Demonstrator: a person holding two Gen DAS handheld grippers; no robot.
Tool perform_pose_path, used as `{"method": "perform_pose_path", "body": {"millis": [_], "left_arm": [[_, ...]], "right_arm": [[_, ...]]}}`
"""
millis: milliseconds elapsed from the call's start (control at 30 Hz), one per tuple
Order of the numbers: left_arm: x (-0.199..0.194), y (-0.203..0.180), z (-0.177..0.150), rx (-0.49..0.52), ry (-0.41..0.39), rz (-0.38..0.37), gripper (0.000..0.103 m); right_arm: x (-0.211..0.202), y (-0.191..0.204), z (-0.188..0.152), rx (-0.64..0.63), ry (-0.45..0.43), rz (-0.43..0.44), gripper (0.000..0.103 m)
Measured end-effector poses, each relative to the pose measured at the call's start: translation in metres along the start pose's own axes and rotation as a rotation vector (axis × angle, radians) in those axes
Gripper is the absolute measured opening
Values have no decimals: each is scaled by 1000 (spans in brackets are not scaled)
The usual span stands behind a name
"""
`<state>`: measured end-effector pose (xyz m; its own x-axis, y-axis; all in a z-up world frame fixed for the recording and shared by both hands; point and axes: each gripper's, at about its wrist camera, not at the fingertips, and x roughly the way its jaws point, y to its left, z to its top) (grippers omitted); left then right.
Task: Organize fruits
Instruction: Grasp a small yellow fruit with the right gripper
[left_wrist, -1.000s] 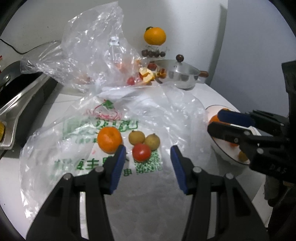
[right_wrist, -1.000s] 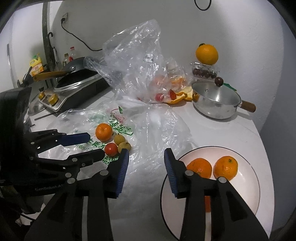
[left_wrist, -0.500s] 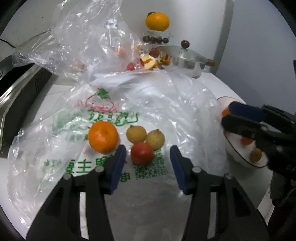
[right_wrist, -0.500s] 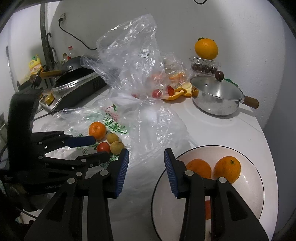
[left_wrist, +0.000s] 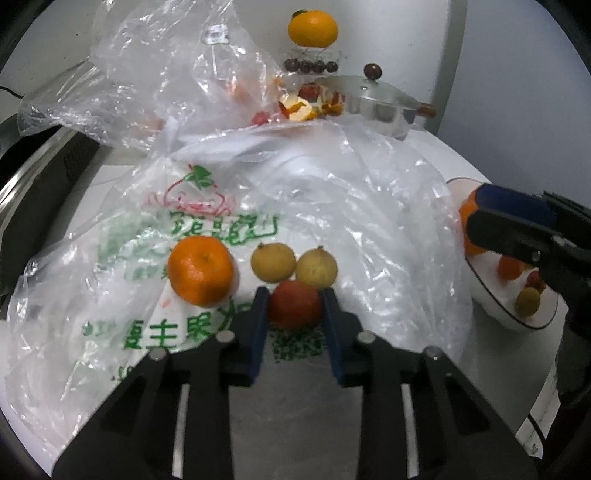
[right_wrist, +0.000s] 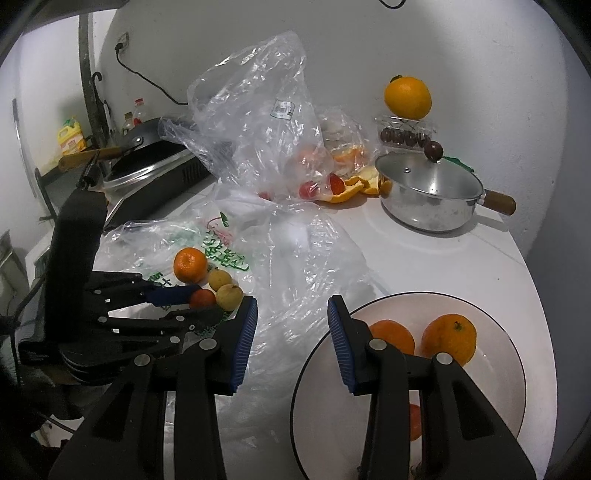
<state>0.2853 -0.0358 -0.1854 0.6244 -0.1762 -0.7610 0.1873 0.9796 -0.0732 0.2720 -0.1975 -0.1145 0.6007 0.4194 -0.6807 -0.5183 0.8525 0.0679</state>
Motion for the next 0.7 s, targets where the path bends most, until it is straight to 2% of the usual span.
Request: {"method": "perform_pose_path", "body": {"millis": [467, 700], "left_arm": [[-38, 15, -4, -24, -84, -50, 29], [-53, 33, -11, -63, -134, -44, 29]], "right_arm": [[7, 31, 7, -48, 17, 10, 42], [28, 55, 9, -90, 66, 39, 42]]}}
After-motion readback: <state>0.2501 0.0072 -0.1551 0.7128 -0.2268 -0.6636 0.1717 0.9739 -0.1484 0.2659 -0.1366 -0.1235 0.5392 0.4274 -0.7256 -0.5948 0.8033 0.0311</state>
